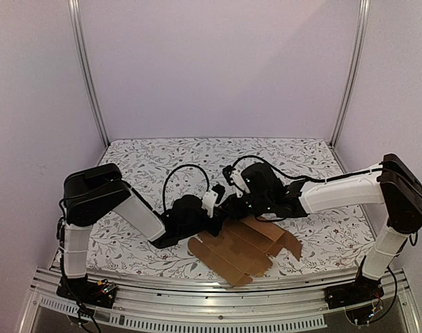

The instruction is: Fold the paper box

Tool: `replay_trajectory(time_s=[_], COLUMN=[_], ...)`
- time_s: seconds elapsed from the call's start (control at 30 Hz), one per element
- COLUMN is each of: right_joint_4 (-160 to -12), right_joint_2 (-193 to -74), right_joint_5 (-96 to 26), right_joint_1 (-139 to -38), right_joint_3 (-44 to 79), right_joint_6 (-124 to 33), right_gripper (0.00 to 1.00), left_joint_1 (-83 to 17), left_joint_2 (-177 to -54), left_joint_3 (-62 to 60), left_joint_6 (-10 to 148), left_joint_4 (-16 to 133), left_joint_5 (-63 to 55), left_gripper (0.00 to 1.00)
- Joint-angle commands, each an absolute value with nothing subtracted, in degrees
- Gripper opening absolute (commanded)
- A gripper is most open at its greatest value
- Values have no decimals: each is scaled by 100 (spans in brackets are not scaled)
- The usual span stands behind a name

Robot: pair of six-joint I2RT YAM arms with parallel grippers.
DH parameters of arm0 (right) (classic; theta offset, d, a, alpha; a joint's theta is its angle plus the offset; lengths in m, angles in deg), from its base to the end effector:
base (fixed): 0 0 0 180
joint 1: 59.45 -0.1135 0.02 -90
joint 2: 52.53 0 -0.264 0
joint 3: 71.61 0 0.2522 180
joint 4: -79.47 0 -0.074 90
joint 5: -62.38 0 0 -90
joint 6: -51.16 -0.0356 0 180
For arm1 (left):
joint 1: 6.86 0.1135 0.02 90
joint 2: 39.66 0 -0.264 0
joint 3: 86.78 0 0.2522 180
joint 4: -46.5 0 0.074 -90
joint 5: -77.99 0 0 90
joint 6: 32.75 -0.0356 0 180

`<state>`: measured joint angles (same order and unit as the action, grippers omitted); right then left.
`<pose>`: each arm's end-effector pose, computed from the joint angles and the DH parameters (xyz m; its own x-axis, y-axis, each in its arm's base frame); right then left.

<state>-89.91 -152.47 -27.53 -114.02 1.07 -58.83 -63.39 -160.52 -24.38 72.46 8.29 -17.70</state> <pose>0.2182 0.3066 0.1907 -0.6128 -0.2716 -0.7421 -0.6434 0.7168 0.2689 0.2180 -0.3234 0.0873 -0.3885 0.1143 -0.9143 0.7014 0.6802 -0.2130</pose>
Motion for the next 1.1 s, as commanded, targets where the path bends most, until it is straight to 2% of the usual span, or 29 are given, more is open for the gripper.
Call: replay_trajectory(time_s=[0.0,0.47,0.63,1.07], right_joint_4=[-8924,-8829,-8799,-9160], right_joint_2=[-15334,-15193,-15037,-15215], right_joint_5=[-2900,-2526,-2365,-2289], right_joint_1=[-11385,-11372,-11333,-11314], right_joint_3=[56,86,67,-28], right_joint_6=[-5940,-5923,-5927,-6068], right_gripper=[0,0,3,0], left_joint_1=[-6395,-6474,-6515,-6566], left_joint_2=[-16227,-15919,-15774,-15778], left_joint_3=[-2278,-2439,-2513,-2512], left_joint_6=[7284,7009,6751,6383], left_joint_4=[452,759,949,1381], left_joint_5=[-1765,-2117,-2260,-2414], left_gripper=[0,0,0,0])
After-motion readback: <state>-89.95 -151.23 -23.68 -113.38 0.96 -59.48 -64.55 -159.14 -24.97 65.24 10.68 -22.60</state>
